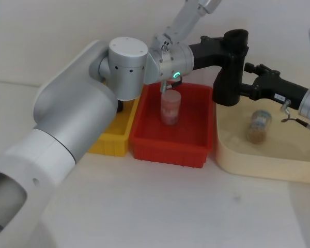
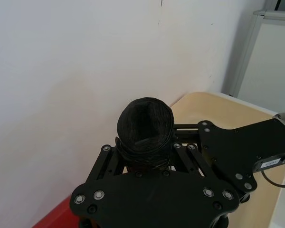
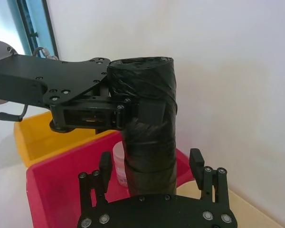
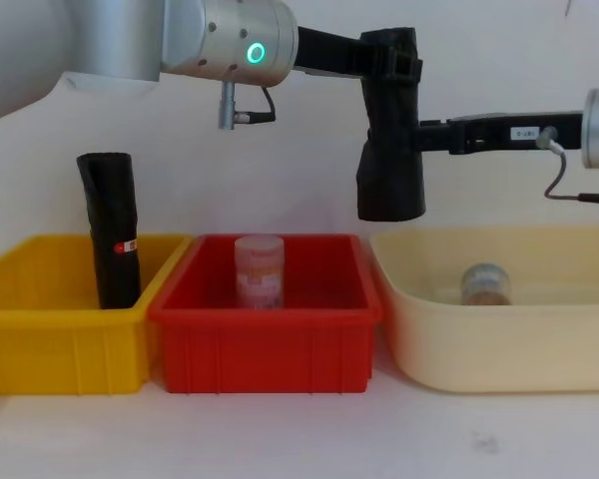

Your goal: Pick up the garbage bag with the one hand and transfer it to the other hand.

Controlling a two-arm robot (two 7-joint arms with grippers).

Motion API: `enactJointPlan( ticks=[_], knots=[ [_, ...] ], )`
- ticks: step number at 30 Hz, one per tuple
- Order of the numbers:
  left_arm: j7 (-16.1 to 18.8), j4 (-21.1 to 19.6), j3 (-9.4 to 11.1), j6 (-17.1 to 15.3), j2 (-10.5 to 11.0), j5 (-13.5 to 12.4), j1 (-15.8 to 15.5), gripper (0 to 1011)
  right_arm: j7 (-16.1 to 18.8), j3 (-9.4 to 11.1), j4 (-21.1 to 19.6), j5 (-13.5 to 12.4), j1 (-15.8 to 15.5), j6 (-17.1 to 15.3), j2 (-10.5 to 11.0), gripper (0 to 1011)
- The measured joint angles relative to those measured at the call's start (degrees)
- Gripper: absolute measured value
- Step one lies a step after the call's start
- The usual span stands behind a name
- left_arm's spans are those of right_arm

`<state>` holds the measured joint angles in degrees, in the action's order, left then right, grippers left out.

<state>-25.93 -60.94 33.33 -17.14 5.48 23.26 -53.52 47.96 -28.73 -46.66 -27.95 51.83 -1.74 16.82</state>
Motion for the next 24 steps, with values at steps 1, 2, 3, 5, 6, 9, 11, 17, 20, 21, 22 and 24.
enactJointPlan(
  ticks=[1,2,3,5,6,9,11,17,20,21,22,24],
  knots=[
    [0.0,0.0,0.0,0.0,0.0,0.0,0.0,365,0.1,-0.2,0.4,0.0,0.3,0.1,-0.2,1000],
    [0.0,0.0,0.0,0.0,0.0,0.0,0.0,365,0.1,-0.2,0.4,0.0,0.3,0.1,-0.2,1000],
    [0.0,0.0,0.0,0.0,0.0,0.0,0.0,365,0.2,-0.4,0.7,0.1,0.5,0.2,-0.4,1000],
    [0.0,0.0,0.0,0.0,0.0,0.0,0.0,365,0.2,-0.6,1.3,0.2,0.9,0.3,-0.6,1000],
    [0.0,0.0,0.0,0.0,0.0,0.0,0.0,365,0.3,-0.7,1.4,0.3,1.0,0.3,-0.7,1000],
    [0.0,0.0,0.0,0.0,0.0,0.0,0.0,365,0.3,-1.1,2.0,0.4,1.4,0.5,-1.0,1000],
    [0.0,0.0,0.0,0.0,0.0,0.0,0.0,365,0.4,-1.3,2.2,0.5,1.6,0.5,-1.1,1000],
    [0.0,0.0,0.0,0.0,0.0,0.0,0.0,365,0.4,-1.7,3.2,0.9,2.4,0.8,-1.7,1000],
    [0.0,0.0,0.0,0.0,0.0,0.0,0.0,365,0.4,-1.9,3.6,1.3,2.7,1.0,-1.9,1000],
    [0.0,0.0,0.0,0.0,0.0,0.0,0.0,365,0.3,-2.0,3.8,1.5,2.8,1.1,-2.1,1000],
    [0.0,0.0,0.0,0.0,0.0,0.0,0.0,365,0.3,-2.1,4.0,1.6,2.9,1.2,-2.1,1000],
    [0.0,0.0,0.0,0.0,0.0,0.0,0.0,365,0.1,-2.2,4.2,1.8,3.1,1.2,-2.3,1000]
  ],
)
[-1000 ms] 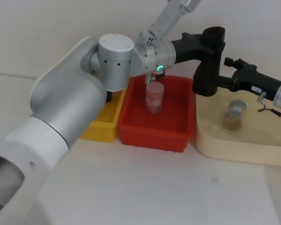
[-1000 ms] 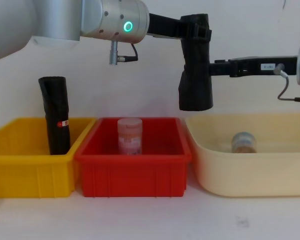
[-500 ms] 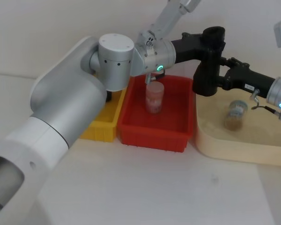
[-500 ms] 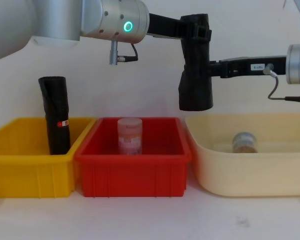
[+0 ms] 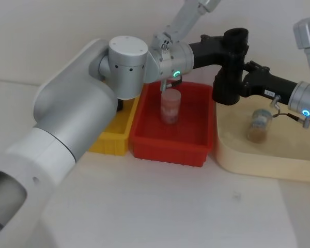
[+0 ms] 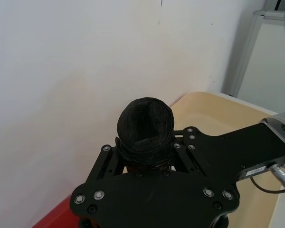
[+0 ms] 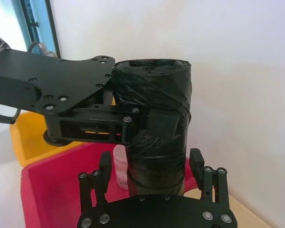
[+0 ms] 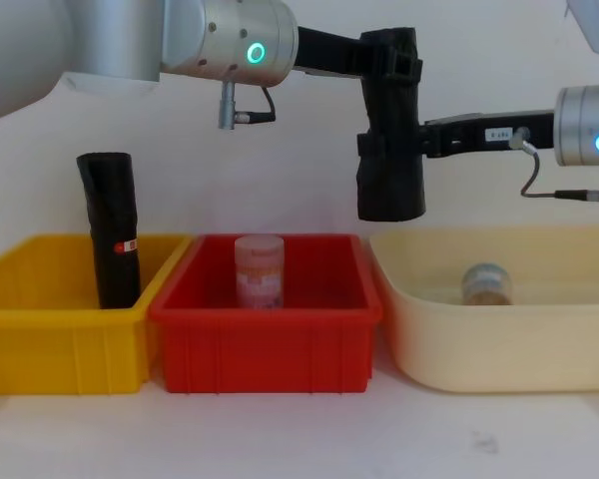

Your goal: Pick up the garbage bag with the one hand and transfer it to the other hand.

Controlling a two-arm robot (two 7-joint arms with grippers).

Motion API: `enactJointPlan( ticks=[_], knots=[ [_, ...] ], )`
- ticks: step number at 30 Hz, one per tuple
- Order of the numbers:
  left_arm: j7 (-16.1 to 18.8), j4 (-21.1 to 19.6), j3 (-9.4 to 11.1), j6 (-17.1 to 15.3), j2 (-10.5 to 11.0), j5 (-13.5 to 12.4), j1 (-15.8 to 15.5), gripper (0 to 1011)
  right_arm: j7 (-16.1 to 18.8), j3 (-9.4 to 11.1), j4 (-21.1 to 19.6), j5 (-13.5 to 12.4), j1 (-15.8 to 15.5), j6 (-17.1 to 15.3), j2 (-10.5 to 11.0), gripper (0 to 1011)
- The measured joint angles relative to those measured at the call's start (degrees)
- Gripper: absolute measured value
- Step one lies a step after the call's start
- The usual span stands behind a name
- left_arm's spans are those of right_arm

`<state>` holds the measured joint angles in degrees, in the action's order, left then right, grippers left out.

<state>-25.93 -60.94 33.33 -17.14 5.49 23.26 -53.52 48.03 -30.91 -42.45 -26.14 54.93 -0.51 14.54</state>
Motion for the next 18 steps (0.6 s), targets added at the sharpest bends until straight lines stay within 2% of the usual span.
enactJointPlan(
  ticks=[10,17,18],
  knots=[
    [0.0,0.0,0.0,0.0,0.0,0.0,0.0,365,-1.0,-0.4,1.5,1.0,0.9,0.5,-0.8,984],
    [0.0,0.0,0.0,0.0,0.0,0.0,0.0,365,-1.2,-0.5,1.9,1.4,1.2,0.7,-1.0,850],
    [0.0,0.0,0.0,0.0,0.0,0.0,0.0,365,-1.3,-0.5,1.9,1.4,1.2,0.7,-1.0,797]
  ],
)
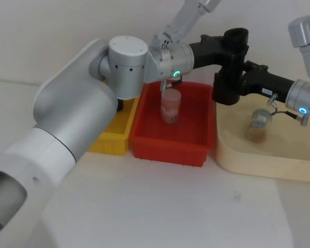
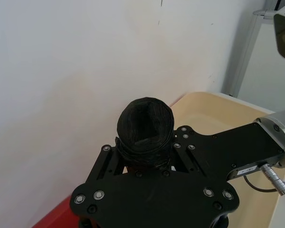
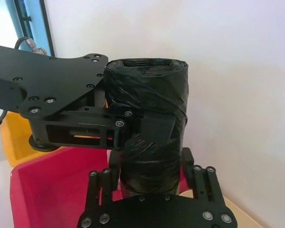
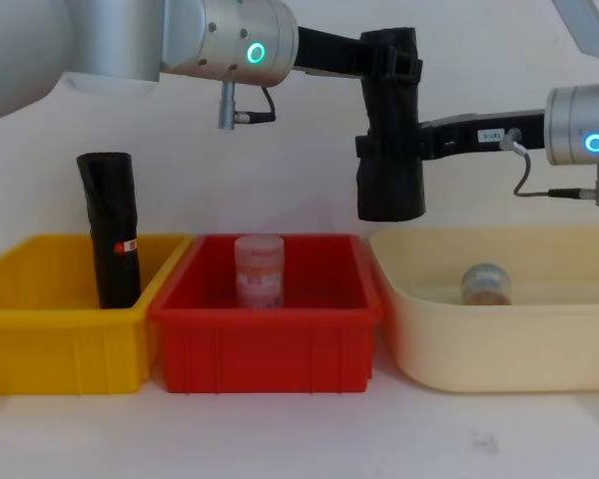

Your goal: Pick up the garbage bag with the one hand and transfer it to the other hand.

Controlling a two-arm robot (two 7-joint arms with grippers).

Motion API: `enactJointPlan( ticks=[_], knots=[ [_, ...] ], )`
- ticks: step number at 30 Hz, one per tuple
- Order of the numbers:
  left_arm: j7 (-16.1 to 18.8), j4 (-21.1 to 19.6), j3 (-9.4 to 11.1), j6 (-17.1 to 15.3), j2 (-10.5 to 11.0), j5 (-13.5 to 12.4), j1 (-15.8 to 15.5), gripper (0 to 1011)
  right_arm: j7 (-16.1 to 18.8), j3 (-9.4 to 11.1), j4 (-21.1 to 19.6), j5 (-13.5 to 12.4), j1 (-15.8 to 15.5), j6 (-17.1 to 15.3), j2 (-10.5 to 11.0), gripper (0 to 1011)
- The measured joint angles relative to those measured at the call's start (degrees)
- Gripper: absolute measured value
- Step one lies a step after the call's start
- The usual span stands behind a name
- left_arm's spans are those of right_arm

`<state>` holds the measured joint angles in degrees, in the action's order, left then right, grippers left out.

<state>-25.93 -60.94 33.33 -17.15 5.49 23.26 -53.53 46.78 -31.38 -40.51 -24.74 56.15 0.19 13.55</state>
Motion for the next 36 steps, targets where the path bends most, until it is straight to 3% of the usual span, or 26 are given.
enactJointPlan(
  ticks=[7,9,32,36],
  knots=[
    [0.0,0.0,0.0,0.0,0.0,0.0,0.0,365,-0.2,-0.1,0.2,0.2,0.2,0.1,-0.2,587],
    [0.0,0.0,0.0,0.0,0.0,0.0,0.0,365,-0.2,-0.1,0.3,0.2,0.2,0.1,-0.2,573],
    [0.0,0.0,0.0,0.0,0.0,0.0,0.0,368,-0.4,-0.1,0.5,0.4,0.3,0.2,-0.3,573],
    [0.0,0.0,0.0,0.0,0.0,0.0,0.0,466,-0.4,-0.1,0.5,0.5,0.3,0.2,-0.3,572]
  ],
)
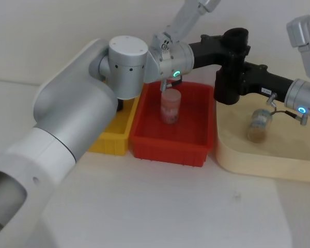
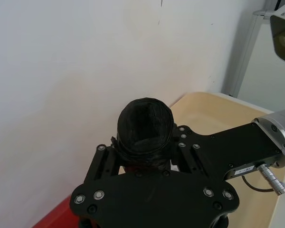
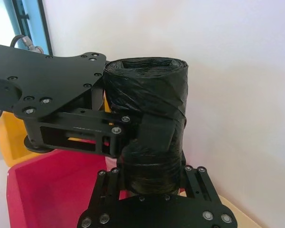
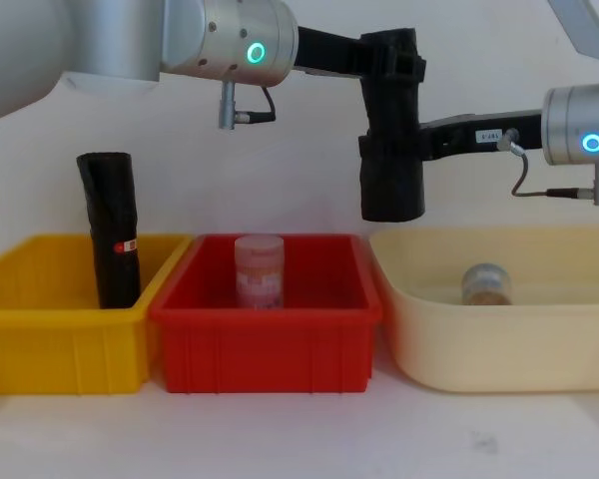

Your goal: Pick up the garbage bag with the one hand and transfer it to the other hand.

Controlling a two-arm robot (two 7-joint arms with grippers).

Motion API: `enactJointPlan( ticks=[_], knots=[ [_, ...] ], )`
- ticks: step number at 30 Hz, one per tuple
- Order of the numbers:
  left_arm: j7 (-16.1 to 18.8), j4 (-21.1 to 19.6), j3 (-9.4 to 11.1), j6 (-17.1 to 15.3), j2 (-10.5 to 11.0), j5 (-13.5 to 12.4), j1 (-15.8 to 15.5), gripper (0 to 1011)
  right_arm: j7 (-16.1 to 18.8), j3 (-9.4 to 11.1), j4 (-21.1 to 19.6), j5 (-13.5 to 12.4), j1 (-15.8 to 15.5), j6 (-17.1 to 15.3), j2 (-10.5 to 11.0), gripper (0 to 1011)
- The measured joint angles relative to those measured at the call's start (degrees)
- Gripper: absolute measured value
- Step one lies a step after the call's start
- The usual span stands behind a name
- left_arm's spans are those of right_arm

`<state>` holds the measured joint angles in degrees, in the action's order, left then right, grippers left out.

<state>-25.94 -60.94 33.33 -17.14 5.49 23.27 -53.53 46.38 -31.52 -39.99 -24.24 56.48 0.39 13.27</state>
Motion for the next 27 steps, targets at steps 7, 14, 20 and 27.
enactJointPlan(
  ticks=[7,14,20,27],
  knots=[
    [0.0,0.0,0.0,0.0,0.0,0.0,0.0,697,0.0,0.0,0.0,0.0,0.0,0.0,0.0,572],
    [0.0,0.0,0.0,0.0,0.0,0.0,0.0,898,-1.2,0.6,0.1,0.2,0.0,0.0,0.2,571],
    [0.0,0.0,0.0,0.0,0.0,0.0,0.0,1001,-3.2,2.0,-0.8,0.1,-0.7,-0.5,1.2,571],
    [0.0,0.0,0.0,0.0,0.0,0.0,0.0,1001,-6.0,4.2,-4.4,-0.6,-2.6,-2.5,4.0,571]
  ],
)
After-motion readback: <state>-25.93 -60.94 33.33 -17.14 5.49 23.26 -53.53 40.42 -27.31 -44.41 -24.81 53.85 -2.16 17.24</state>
